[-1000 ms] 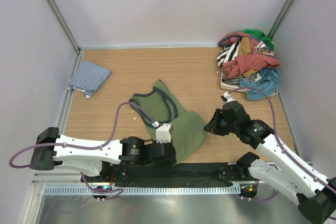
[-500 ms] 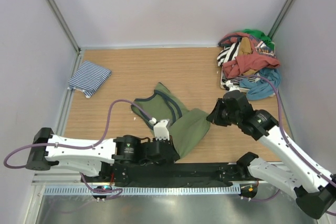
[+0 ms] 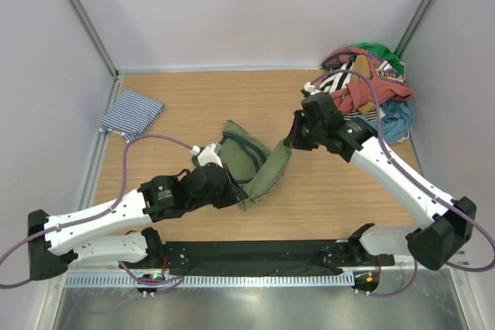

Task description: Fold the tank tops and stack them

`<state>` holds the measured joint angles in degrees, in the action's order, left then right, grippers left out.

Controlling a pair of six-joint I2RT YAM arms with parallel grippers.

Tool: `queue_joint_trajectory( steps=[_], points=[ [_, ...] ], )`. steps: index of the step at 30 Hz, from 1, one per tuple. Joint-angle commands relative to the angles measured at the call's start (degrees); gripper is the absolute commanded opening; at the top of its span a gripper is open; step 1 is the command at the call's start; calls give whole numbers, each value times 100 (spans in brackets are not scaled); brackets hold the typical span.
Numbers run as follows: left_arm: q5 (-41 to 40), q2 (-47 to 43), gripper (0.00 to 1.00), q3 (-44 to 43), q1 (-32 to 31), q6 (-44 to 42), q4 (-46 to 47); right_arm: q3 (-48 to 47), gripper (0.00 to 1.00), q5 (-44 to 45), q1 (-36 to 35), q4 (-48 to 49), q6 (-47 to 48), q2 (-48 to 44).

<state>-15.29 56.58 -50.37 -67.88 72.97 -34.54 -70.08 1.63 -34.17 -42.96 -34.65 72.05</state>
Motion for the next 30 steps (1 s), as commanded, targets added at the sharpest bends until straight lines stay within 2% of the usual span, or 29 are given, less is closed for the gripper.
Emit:
queue_joint_trajectory(
  steps=[1, 11, 20, 23, 30],
  points=[
    [386, -199, 0, -166, 502, -397, -167, -575, 1, -48, -2, 393, 231, 370],
    [1809, -200, 0, -8, 2619, -1100, -140, -1551, 1, -382, -10, 806, 336, 1706],
    [2863, 90, 0, -70, 4219, -1741, -88, -2264, 1, -743, -2, 1351, 372, 2770],
    [3223, 345, 0, 27, 4589, -1804, 192, -2431, 1, -743, -2, 1518, 372, 3086],
    [3471, 837, 0, 10, 5223, -1953, 439, -2738, 3, -787, 16, 2054, 266, 3718]
  ],
)
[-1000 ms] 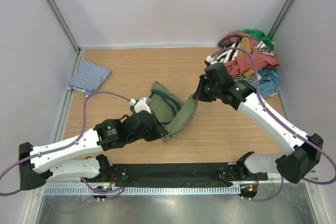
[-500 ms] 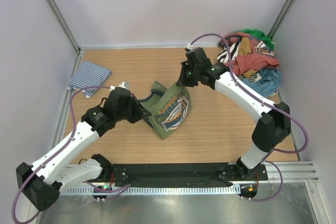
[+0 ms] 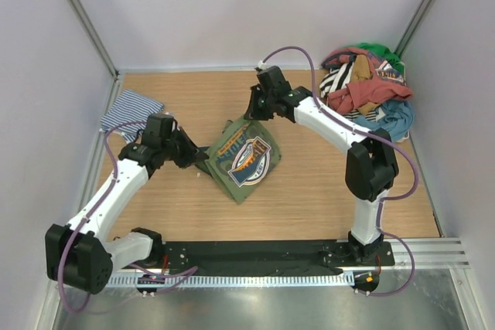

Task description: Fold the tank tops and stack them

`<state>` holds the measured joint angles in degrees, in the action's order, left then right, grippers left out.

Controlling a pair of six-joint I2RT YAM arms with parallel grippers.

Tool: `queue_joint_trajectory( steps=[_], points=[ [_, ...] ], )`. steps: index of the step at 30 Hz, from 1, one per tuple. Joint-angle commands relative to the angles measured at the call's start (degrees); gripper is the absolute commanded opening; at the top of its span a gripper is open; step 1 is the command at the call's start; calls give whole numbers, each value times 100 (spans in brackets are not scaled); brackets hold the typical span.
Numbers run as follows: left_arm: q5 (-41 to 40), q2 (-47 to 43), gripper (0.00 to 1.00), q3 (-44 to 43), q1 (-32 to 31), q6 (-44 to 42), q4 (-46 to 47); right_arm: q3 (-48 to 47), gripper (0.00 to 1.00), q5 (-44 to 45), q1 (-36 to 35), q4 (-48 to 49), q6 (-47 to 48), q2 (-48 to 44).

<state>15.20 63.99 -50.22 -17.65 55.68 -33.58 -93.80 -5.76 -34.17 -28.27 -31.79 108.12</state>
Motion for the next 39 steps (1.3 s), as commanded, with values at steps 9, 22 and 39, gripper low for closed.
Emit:
queue_joint_trajectory(
  steps=[9, 22, 39],
  points=[
    [554, 1247, 1, -41, 1342, -224, 940, -1043, 35, 57, 60, 1183, -161, 1088],
    [-184, 1274, 81, 64, 1546, -690, 668, 994, 76, -153, 394, 1649, 568, -378],
    [35, 3048, 57, -733, 1203, -778, 1222, 2461, 51, -646, 385, 1834, 446, -80]
  ],
)
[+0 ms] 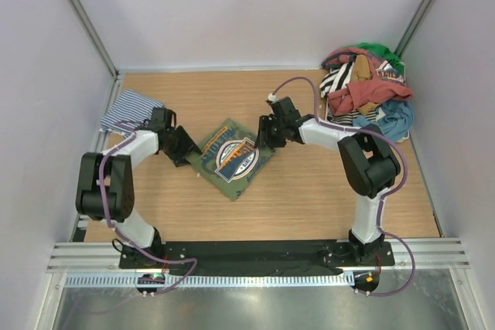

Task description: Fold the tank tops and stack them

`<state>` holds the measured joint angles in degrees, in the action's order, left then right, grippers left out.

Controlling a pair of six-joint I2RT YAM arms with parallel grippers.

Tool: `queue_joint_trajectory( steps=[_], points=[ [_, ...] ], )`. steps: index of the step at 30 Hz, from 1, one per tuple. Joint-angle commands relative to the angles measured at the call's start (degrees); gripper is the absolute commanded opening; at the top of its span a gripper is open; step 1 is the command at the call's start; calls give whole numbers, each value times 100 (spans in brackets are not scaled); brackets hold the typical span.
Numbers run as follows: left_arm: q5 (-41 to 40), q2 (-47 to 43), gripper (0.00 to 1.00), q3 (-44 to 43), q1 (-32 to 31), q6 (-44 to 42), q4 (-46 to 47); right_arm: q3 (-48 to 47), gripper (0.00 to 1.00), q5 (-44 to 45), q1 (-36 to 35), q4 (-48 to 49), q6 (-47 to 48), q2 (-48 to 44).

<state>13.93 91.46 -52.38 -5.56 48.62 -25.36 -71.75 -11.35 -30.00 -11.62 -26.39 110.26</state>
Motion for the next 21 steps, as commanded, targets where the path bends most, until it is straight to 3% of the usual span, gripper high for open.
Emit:
queue_joint_trajectory(
  steps=[1, 2, 5, 9, 13, 16, 21],
  points=[
    [188, 433, 53, -649, -24, -72, 401, 371, 47, -147, -41, 195, -120, -390],
    [206, 547, 51, -772, -33, -72, 383, 650, 34, -174, -50, 230, -147, -461],
    [128, 864, 50, -1282, -129, -89, 269, 1161, 16, -95, -181, 414, -278, -864],
    [66, 1031, 52, -1836, -401, -195, 76, 2503, 11, -77, -340, 976, -673, -1725],
    [-48, 1041, 61, -2127, -700, -414, -126, 3105, 55, -43, -358, 1109, -780, -2455],
    [-189, 892, 66, -2206, -850, -538, -320, 2869, 59, 300, -349, 680, -561, -2764],
    [-242, 610, 65, -2092, -859, -670, -399, 2104, 60, 467, -112, 362, -103, -2554]
  ],
)
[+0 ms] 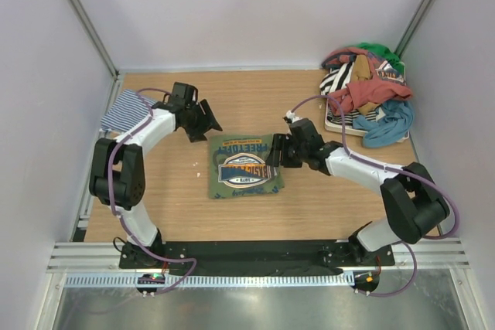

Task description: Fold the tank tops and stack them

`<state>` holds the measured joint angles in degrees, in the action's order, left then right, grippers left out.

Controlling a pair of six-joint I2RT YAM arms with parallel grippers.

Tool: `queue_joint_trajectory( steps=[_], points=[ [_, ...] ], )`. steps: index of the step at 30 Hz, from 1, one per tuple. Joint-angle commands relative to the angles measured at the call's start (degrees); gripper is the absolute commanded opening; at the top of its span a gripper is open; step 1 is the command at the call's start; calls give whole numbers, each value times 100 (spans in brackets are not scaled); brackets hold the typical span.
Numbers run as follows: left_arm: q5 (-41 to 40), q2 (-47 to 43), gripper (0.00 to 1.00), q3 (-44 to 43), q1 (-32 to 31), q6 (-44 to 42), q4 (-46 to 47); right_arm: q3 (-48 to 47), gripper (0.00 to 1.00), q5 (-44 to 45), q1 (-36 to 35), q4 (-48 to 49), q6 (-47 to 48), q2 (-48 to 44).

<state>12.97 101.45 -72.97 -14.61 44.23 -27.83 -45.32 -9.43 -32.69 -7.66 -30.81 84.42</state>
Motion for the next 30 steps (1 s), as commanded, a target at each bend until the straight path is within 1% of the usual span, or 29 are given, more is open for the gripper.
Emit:
queue_joint_trajectory(
  steps=[1, 3, 4, 7, 11, 14, 15, 17, 18, 19, 20, 21, 22, 23, 25, 26, 29, 30],
  points=[
    [-163, -398, 65, -24, 55, -283, -161, -626, 60, 266, 210, -16, 382, 117],
    [-181, -407, 63, -51, 46, -336, -187, -907, 60, 240, 341, -16, 505, 415],
    [-225, -363, 63, -59, 55, -379, -196, -1100, 63, 223, 377, 10, 558, 513],
    [-225, -275, 62, -112, 46, -397, -231, -1478, 65, 223, 474, 28, 672, 926],
    [-260, -134, 61, -121, 46, -397, -144, -1936, 65, 161, 518, -60, 751, 1471],
    [-138, -29, 57, -68, 55, -380, 67, -2130, 64, 117, 527, -25, 752, 1744],
    [-102, 41, 55, -51, 46, -371, 129, -2156, 58, 82, 527, 19, 743, 1814],
    [-14, 146, 51, -51, 55, -336, 252, -2227, 49, -41, 535, 54, 725, 1937],
    [12, 243, 50, -51, 55, -327, 278, -2235, 41, -85, 535, 106, 717, 1946],
    [21, 296, 50, -77, 55, -318, 287, -2227, 36, -120, 535, 133, 699, 1964],
    [39, 340, 47, -94, 55, -310, 296, -2209, 28, -120, 544, 177, 699, 1947],
    [56, 436, 46, -121, 46, -301, 314, -2200, 24, -112, 535, 177, 681, 1938],
    [82, 472, 43, -147, 46, -301, 322, -2183, 20, -112, 535, 203, 681, 1929],
    [100, 507, 36, -165, 55, -301, 331, -2165, 11, -146, 535, 247, 690, 1894],
    [109, 560, 27, -200, 46, -309, 340, -2157, 5, -199, 535, 274, 681, 1850],
    [92, 560, 18, -209, 46, -318, 349, -2148, 1, -243, 544, 291, 681, 1815],
    [30, 429, 0, -200, 46, -336, 297, -2086, 1, -252, 535, 300, 681, 1675],
    [4, 341, 0, -174, 37, -336, 287, -2060, 1, -217, 544, 300, 681, 1543]
  ],
)
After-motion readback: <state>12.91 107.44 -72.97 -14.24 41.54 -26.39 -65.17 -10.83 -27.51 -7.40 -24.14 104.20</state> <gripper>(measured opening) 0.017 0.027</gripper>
